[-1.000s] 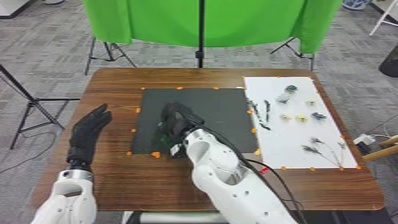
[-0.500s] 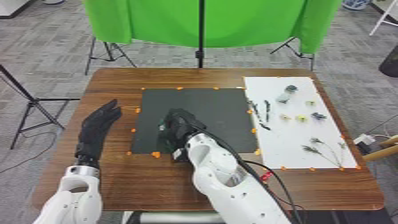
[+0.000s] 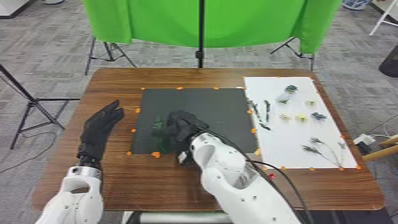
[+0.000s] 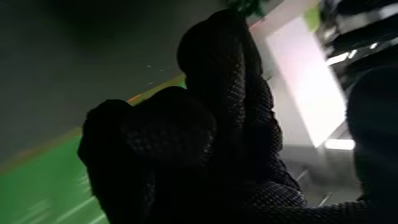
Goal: Arrange flowers
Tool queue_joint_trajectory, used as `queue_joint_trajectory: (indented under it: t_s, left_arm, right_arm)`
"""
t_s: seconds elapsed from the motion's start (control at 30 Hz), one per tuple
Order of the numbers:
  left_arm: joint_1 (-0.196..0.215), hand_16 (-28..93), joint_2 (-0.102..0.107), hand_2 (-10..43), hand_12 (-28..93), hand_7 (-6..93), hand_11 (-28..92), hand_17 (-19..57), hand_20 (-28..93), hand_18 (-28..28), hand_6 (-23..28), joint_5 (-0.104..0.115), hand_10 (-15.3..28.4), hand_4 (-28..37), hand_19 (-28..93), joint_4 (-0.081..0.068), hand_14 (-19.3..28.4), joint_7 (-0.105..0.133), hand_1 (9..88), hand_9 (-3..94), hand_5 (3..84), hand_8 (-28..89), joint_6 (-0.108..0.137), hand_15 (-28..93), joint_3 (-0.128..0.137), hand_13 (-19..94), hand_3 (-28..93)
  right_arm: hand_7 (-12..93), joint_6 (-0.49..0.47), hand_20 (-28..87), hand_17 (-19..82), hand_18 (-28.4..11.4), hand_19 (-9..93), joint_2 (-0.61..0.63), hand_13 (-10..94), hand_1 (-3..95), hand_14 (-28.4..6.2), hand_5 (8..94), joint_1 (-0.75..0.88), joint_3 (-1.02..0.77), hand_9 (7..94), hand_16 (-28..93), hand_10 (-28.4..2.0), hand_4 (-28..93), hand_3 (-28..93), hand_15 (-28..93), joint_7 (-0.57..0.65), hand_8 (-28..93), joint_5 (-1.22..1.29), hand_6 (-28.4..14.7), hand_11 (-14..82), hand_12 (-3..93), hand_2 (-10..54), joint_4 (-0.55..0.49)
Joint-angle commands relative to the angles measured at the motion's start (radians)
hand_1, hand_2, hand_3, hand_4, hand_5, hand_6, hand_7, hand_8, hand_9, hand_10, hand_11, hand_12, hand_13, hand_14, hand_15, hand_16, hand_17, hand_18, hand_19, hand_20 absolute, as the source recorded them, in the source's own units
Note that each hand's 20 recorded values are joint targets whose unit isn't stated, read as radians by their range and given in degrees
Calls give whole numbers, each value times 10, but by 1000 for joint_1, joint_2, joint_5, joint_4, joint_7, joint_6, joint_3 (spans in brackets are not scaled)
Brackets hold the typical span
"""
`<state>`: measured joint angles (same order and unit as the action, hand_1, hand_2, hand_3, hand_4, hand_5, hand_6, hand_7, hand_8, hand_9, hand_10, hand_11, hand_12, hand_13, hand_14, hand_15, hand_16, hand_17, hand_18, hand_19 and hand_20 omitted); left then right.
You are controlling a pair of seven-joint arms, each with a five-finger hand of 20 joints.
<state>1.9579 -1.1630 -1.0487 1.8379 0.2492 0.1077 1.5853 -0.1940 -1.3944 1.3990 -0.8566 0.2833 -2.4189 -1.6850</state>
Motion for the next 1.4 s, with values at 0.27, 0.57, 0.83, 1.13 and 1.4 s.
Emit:
queue_joint_trajectory:
  t_s: [0.27,0.57,0.83,1.13,1.4]
  left_arm:
    - [30,30,-23,-56,149,86,100,50,180,109,13,-8,109,-237,13,7,141,-14,185,431,424,-54,-9,96,5,335,674]
    - [26,30,-26,-55,149,86,100,49,180,109,13,-6,108,-236,13,3,141,-10,185,431,425,-54,-8,95,2,335,673]
    - [20,30,-31,-56,149,86,100,49,179,109,13,-8,108,-237,13,-1,140,-10,184,431,426,-54,-12,96,-7,335,676]
    - [13,31,-37,-56,149,87,101,49,180,109,13,-8,108,-238,13,-5,141,-10,186,431,426,-54,-15,96,-10,336,676]
    - [31,31,-39,-56,149,87,101,48,180,109,13,-8,107,-236,13,4,140,-13,186,431,426,-54,-13,96,3,335,676]
  right_arm:
    - [172,-118,521,698,-104,932,126,914,149,-68,788,45,40,865,312,-167,-96,590,608,18,-72,58,-49,418,275,100,-101]
    - [143,-131,539,709,-107,932,115,928,147,-69,795,51,81,892,312,-165,-100,591,614,9,-93,94,-26,408,280,115,-132]
    - [130,-139,545,711,-108,932,73,928,142,-70,762,47,73,892,316,-163,-96,594,615,-9,-95,62,-28,409,284,113,-99]
    - [131,-156,549,709,-108,932,74,925,139,-71,758,44,64,888,319,-162,-96,599,617,2,-91,106,-28,411,288,107,-107]
    - [156,-156,534,694,-110,932,248,917,161,-66,775,89,-81,873,317,-165,-83,598,595,101,-72,354,-34,395,285,60,-314]
